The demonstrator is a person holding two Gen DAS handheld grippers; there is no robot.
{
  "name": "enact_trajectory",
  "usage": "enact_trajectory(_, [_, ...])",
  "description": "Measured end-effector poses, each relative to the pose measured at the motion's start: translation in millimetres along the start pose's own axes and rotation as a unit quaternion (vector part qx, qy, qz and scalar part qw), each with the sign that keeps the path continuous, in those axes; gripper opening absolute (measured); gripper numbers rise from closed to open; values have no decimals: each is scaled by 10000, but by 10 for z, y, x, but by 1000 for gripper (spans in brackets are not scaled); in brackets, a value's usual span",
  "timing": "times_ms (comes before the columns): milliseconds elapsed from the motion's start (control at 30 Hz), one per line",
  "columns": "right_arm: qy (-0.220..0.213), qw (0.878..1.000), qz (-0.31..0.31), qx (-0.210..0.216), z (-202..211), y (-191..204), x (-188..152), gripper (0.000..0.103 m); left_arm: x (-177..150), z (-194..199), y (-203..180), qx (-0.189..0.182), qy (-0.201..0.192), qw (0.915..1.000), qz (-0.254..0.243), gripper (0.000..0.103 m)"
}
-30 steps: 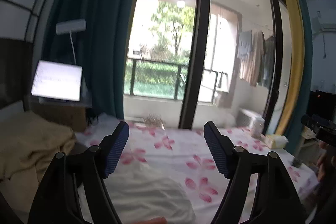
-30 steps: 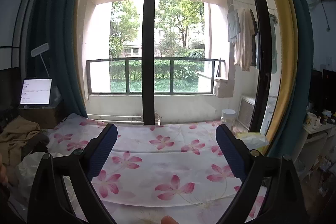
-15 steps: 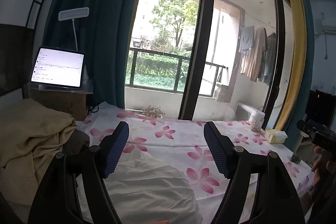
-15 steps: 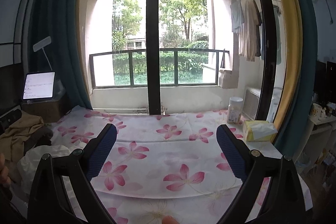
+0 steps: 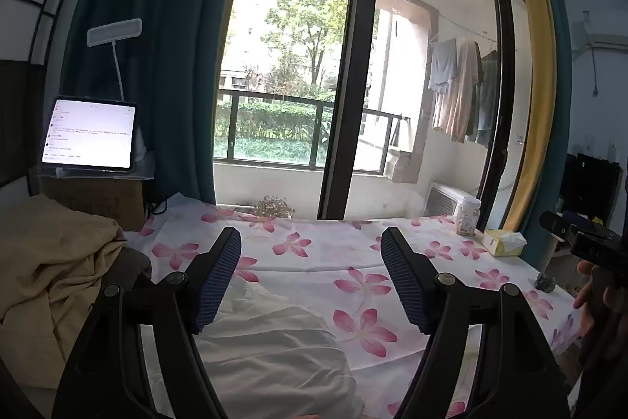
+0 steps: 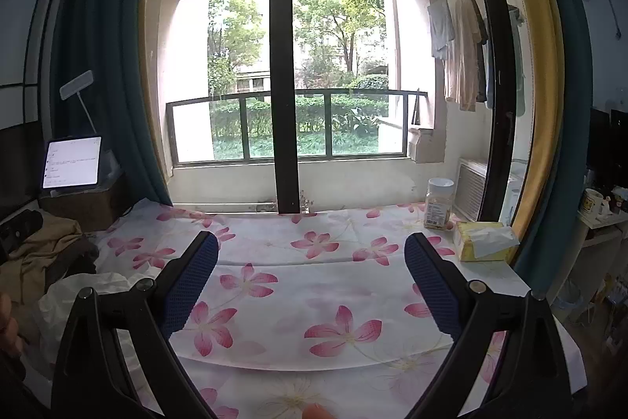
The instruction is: Fold large clothes
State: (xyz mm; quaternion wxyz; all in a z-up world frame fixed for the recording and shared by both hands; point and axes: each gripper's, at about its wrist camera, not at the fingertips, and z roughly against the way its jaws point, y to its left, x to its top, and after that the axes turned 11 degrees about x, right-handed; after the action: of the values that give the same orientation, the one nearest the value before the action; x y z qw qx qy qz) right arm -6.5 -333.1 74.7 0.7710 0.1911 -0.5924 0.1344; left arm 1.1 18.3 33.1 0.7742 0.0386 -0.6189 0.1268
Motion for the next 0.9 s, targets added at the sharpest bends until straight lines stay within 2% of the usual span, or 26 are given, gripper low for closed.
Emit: enact_trajectory(900, [55, 10000, 24, 27, -12, -25, -20, 95, -15, -25, -46, -67, 81, 9999, -33, 77])
